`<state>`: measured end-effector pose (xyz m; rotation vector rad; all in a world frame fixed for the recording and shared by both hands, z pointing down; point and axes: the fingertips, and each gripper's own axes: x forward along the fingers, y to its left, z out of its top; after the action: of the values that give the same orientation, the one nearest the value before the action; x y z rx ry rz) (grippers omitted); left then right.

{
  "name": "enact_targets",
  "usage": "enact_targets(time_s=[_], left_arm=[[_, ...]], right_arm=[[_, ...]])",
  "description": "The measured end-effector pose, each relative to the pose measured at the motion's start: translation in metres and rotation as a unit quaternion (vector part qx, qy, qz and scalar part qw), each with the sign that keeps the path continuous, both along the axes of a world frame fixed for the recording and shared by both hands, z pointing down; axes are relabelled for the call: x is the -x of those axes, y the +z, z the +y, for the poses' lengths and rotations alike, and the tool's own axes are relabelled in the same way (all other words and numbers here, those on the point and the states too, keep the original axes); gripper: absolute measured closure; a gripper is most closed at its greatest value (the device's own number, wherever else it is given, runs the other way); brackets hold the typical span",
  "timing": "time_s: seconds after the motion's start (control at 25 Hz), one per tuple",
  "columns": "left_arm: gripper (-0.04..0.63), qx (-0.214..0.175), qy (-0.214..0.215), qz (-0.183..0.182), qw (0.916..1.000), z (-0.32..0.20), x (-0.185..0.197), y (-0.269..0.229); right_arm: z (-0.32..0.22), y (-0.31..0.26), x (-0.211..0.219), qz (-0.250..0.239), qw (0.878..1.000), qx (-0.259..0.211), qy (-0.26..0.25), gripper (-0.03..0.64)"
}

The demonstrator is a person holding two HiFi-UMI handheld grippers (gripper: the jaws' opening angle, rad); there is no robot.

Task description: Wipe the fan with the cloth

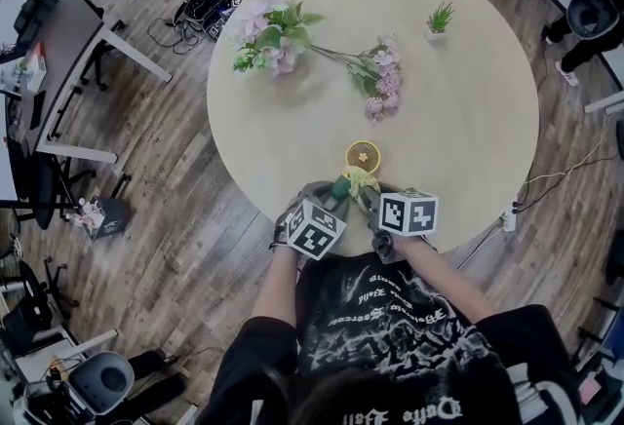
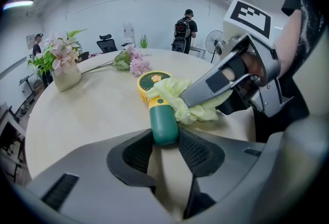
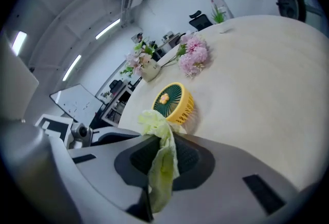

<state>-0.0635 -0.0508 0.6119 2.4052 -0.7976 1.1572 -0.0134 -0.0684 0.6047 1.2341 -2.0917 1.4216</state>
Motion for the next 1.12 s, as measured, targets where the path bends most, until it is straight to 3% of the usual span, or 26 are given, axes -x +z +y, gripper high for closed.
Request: enact_targets(time_s=[0.28,0.6,0.8,1.12], left_arm=[[0.417,-0.004,-0.001,0.003,1.0000,-0.001,0.000,0.000],[0.417,-0.006,0.002,-0.001,1.0000,0.000,0.000,0.000],[0.419,-0.001,0.018,-0.004,0.9998,0.001,-0.001,0.000],[0.422,0.009,0.100,-0.020,0.9947,0.003,-0.005,0.001]], right_arm=[[-0.017,-0.009,-0.022,-0.072,0.986,0.008,0.148,0.569],[-0.037,-0.012,-0.053,-0.102,0.965,0.004,0.243,0.569],[-0.052,-0.009,-0.065,-0.072,0.971,-0.006,0.227,0.569],[-0.078,-0.014,-0.080,0.024,0.994,-0.049,0.091,0.568]])
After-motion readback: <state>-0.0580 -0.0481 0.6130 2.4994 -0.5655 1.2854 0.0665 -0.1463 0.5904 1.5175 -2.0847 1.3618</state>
